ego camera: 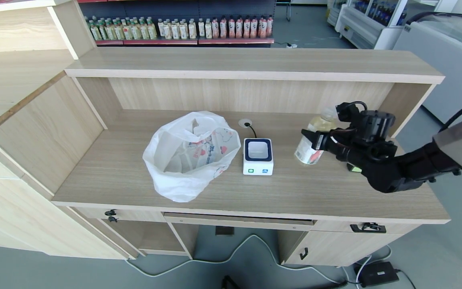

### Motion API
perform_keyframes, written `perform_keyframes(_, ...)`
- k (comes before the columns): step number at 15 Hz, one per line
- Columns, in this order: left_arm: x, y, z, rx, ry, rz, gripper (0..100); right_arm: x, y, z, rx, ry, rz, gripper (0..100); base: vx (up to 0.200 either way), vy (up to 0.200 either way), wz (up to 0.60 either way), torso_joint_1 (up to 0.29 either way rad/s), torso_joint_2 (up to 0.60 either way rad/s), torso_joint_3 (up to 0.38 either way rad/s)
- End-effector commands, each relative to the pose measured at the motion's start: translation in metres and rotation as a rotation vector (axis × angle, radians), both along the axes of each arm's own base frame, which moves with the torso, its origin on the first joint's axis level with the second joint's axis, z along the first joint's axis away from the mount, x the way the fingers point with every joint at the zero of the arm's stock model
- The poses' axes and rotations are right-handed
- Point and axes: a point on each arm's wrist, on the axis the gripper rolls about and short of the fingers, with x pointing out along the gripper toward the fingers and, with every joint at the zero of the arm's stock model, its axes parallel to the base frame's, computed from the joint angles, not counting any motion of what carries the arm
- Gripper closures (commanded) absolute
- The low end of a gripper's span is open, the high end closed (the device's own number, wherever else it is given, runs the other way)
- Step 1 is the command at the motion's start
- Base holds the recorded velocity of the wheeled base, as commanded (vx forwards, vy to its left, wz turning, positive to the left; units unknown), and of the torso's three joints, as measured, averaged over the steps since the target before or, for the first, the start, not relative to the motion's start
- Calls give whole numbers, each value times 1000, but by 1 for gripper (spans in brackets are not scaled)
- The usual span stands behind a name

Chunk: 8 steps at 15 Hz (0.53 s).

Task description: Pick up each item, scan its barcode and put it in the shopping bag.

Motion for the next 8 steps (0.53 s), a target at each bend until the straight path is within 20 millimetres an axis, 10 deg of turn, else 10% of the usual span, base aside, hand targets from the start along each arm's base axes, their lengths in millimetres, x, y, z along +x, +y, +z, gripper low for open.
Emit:
perform_keyframes(1,0,0,0,0,-1,1,0,-59,-62,83,101,-18,167,100,0,0,0,0,0,0)
perform_keyframes(4,0,0,0,0,-1,0,0,-131,-95,141,245,56,438,100,0,0,0,0,0,0)
perform_keyframes(8,0,0,0,0,-1,0,0,-220,-92,195,415,187,734,100,0,0,0,0,0,0)
